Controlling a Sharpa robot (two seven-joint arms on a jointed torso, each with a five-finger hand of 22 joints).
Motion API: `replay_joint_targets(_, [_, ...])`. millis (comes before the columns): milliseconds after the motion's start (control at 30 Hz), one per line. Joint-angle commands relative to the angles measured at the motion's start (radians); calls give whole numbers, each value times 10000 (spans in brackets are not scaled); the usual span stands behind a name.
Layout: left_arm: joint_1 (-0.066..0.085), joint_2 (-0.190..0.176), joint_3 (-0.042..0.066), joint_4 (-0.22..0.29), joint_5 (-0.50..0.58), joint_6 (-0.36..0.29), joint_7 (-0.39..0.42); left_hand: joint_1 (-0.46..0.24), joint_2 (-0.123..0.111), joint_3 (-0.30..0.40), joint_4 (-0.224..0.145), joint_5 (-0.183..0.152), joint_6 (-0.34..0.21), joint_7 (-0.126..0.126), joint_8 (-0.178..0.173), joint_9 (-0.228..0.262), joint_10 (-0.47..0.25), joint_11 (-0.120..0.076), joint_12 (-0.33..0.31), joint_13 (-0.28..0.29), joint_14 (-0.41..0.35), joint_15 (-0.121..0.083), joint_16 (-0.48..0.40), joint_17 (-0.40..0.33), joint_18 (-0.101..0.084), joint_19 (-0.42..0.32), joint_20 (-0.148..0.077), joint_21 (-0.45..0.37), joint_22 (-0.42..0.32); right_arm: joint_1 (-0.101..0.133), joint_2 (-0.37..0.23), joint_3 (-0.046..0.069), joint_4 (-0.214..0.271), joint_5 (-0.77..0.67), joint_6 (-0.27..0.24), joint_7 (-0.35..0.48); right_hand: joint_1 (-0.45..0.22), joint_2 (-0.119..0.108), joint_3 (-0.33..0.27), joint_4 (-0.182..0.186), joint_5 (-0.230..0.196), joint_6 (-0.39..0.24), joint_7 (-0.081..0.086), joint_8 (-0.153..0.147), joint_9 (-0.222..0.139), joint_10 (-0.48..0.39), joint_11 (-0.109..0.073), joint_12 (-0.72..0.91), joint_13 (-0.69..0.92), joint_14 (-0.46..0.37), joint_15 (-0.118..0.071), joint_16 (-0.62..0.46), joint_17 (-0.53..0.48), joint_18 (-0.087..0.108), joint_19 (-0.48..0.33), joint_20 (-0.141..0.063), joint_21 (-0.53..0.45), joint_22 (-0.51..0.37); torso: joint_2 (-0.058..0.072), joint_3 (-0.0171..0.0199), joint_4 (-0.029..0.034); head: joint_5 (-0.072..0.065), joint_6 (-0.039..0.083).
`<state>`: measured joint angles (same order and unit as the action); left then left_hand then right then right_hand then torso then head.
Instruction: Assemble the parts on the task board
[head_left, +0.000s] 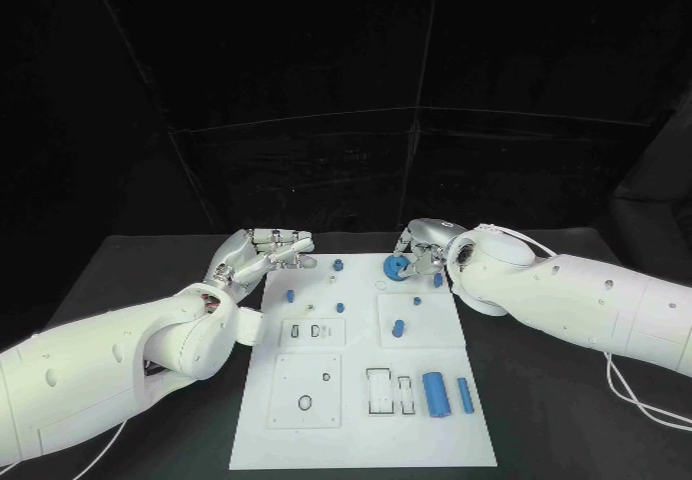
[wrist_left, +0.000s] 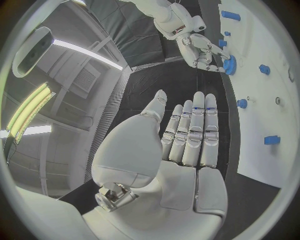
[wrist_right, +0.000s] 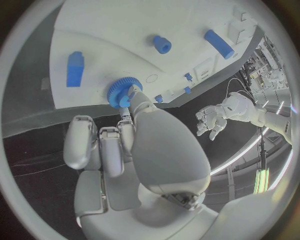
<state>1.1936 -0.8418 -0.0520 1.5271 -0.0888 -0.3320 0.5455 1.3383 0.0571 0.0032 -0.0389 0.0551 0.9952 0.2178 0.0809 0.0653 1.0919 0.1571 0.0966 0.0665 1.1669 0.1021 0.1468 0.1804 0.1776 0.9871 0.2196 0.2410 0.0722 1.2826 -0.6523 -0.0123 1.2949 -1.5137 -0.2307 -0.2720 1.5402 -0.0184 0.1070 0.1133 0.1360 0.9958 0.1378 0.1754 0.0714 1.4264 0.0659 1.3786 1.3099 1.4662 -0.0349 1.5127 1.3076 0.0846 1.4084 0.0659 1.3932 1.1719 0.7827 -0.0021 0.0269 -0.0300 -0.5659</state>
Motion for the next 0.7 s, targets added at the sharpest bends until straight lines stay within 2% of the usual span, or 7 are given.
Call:
replay_joint_targets(33, [11,10,8,24,-54,342,-36,104,160,103,-169,-6,47,22,-92,-3,29,23,-96,-19,-26,68,-91,29,67,31,10,-76,-25,-2,-31,1,278,-1074,-962,-125,-174,-114,308,-80,240,424,-151,-109,-36,404,-329,37,612,746,-56,60,1040,-92,98,-14,89,86,1,-4,21,50,16])
replay_joint_targets(233, [11,11,8,27,-54,411,-62,133,178,158,-225,-8,43,22,-106,-4,26,24,-116,-21,-23,65,-118,38,66,38,9,-94,-30,-27,-70,2,1000,-1376,-1366,-191,-574,-332,873,-210,374,501,-151,-261,-46,440,-323,37,659,750,-55,67,1070,-110,138,-11,150,201,-4,-2,12,66,33])
replay_joint_targets(367, [11,9,8,26,-55,446,-85,190,191,246,-323,-7,40,23,-122,-6,22,23,-143,-24,-18,62,-155,50,67,50,4,-117,-35,-31,80,3,1301,-1426,-1440,-256,-764,-419,1101,-248,389,485,-134,-343,-51,431,-316,-1,641,745,-45,57,1048,-120,155,-3,175,251,8,-3,11,143,52])
replay_joint_targets(467, [12,18,8,23,-56,464,-91,196,194,260,-337,-7,39,23,-124,-6,22,23,-147,-24,-18,61,-161,52,66,51,3,-121,-35,-32,393,3,1244,-1444,-1427,-292,-834,-461,1221,-283,376,465,-123,-388,-54,423,-303,-24,629,742,-42,51,1034,-124,161,2,184,271,10,-13,44,149,55])
replay_joint_targets(567, [12,22,8,20,-56,489,-87,196,194,260,-337,-7,39,23,-124,-6,22,23,-147,-24,-18,61,-161,52,66,51,3,-121,-35,-32,657,3,1102,-1449,-1389,-311,-925,-497,1372,-321,361,478,-117,-421,-48,419,-300,-43,624,739,-32,45,1025,-125,162,8,188,282,12,-16,49,192,27])
replay_joint_targets(667, [13,21,8,12,-56,496,-82,196,194,260,-337,-7,39,23,-124,-6,22,23,-147,-24,-18,61,-161,52,66,51,3,-121,-35,-32,982,3,863,-1453,-1288,-312,-1043,-542,1536,-362,348,493,-112,-457,-44,425,-295,-45,636,738,-27,41,1020,-124,159,14,188,281,10,-7,20,268,12])
replay_joint_targets(700, [13,20,8,8,-56,497,-80,196,194,260,-337,-7,39,23,-124,-6,22,23,-147,-24,-18,61,-161,52,66,51,3,-121,-35,-33,1087,2,771,-1447,-1221,-298,-1053,-545,1546,-365,345,492,-111,-460,-44,424,-294,-47,635,738,-27,40,1019,-124,159,15,188,282,11,-14,25,264,16])
